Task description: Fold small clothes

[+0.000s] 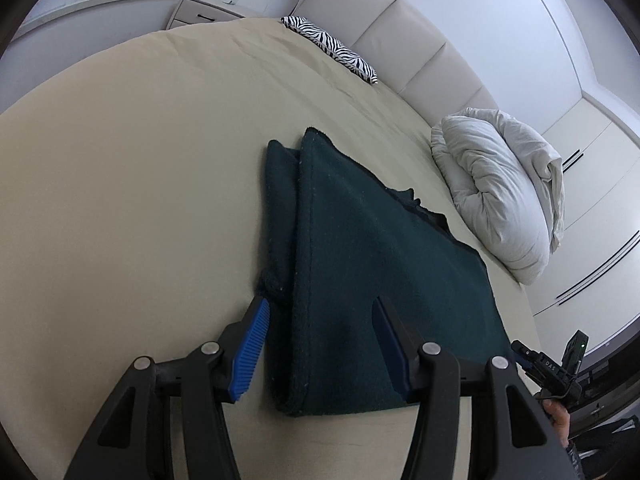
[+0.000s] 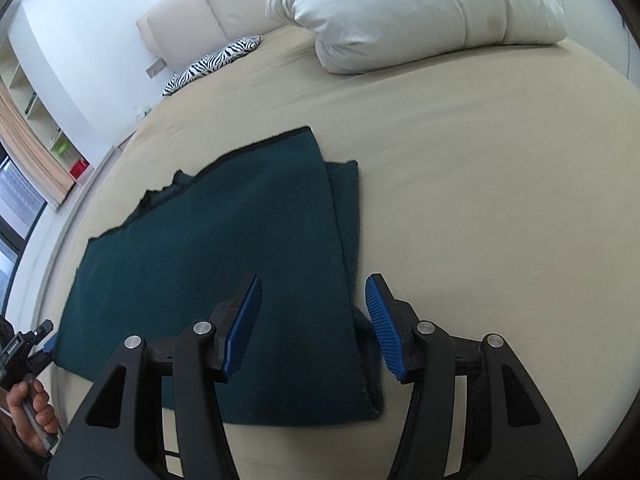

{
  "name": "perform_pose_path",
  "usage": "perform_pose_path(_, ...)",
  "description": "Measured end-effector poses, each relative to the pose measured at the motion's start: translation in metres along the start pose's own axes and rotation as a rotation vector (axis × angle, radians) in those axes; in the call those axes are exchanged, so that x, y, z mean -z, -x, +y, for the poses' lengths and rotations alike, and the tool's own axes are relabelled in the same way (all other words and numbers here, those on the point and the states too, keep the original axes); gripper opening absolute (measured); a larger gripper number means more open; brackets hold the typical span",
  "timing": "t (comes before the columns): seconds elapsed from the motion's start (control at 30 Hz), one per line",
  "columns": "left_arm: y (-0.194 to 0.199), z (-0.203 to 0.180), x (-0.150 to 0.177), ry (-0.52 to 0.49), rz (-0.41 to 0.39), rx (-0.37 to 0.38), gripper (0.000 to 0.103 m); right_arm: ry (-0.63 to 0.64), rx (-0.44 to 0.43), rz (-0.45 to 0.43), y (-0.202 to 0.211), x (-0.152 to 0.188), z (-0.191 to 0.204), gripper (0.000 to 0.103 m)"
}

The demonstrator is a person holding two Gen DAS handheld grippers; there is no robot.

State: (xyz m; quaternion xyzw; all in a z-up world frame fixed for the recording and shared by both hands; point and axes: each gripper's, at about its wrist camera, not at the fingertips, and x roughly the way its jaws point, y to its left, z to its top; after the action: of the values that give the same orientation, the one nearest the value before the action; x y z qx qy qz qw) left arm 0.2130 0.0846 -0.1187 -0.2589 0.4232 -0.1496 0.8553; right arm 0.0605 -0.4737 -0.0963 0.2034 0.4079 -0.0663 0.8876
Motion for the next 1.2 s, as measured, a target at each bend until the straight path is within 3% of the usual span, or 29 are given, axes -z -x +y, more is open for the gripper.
perform_pose_path(0.17,0.005,-0.001,0.005,-0.052,-0.016,-0.037,0.040,0.022,-0.002,0.026,0.008,0.018,-0.005,0.037)
perform_pose_path(0.27,0.009,0.000,0.008,-0.072,-0.026,-0.066,0.033,0.046,0.023,0.024,0.010,0.024,-0.004,0.035)
perform_pose_path(0.4,0.013,0.000,0.012,-0.101,-0.039,-0.087,0.033,0.011,0.040,-0.005,0.019,0.026,-0.012,0.035)
perform_pose_path(0.63,0.012,-0.010,0.014,-0.157,-0.046,-0.106,0.022,-0.001,0.027,0.021,0.018,0.035,-0.021,0.035)
perform_pose_path(0.8,0.010,-0.011,0.013,-0.166,-0.043,-0.111,0.012,0.034,0.033,-0.002,0.023,0.033,-0.016,0.027)
perform_pose_path(0.87,0.010,-0.012,0.013,-0.173,-0.045,-0.117,0.010,0.052,0.042,0.005,0.022,0.032,-0.013,0.013)
perform_pose_path(0.93,0.011,-0.014,0.013,-0.180,-0.049,-0.120,0.009,0.073,0.057,0.011,0.021,0.031,-0.010,0.006)
perform_pose_path(1.2,0.015,-0.012,0.015,-0.181,-0.058,-0.126,0.008,0.071,0.044,0.004,0.029,0.030,-0.009,0.005)
